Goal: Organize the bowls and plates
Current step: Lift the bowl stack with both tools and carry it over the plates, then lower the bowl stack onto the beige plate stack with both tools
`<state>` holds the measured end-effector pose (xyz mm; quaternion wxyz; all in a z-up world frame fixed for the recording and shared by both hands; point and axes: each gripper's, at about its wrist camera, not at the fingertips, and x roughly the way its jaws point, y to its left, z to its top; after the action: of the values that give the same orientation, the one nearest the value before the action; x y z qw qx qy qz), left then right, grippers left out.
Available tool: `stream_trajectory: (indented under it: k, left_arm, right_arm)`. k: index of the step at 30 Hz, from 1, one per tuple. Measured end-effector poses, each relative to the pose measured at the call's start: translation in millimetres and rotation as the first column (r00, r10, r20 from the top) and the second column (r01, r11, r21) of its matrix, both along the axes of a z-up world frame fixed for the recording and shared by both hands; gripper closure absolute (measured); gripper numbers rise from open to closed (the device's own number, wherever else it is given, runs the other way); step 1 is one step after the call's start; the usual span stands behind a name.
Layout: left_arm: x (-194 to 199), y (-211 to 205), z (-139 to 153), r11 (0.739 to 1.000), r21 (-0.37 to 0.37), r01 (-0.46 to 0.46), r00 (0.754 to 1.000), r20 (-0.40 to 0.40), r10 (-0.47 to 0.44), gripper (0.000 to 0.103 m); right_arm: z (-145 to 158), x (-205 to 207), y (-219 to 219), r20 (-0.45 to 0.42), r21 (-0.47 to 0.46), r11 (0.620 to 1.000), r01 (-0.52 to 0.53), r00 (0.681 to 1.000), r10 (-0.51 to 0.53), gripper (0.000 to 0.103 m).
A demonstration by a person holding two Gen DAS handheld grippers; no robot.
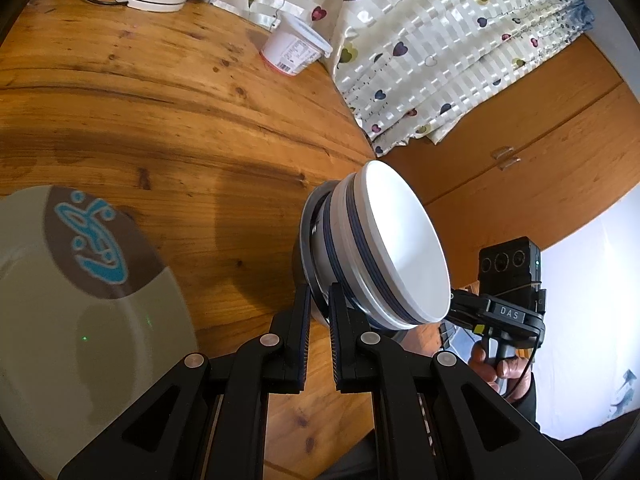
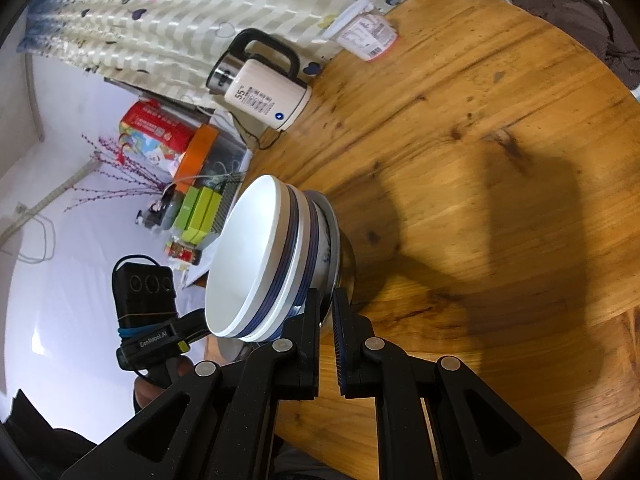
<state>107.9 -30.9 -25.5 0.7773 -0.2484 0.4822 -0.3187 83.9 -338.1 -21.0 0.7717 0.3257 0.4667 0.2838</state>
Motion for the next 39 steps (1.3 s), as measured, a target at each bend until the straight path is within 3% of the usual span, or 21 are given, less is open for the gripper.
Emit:
stream_trajectory:
  k: [18, 39]
  left_arm:
    - [-30, 61, 17, 0.993, 0.005, -0.121, 0.992, 0.032, 0.120, 0.096]
    - [-64, 140, 10, 0.960, 0.017, -0.281, 0.960, 0.015, 0.281, 0.096]
  right_arm:
    - [18, 10, 65, 0.028, -0.018, 0.992, -0.122, 0.992, 0.123, 0.095]
    - [12, 26, 151, -0.001, -0.027, 0.961, -0.274, 0.962, 0.274, 0.095]
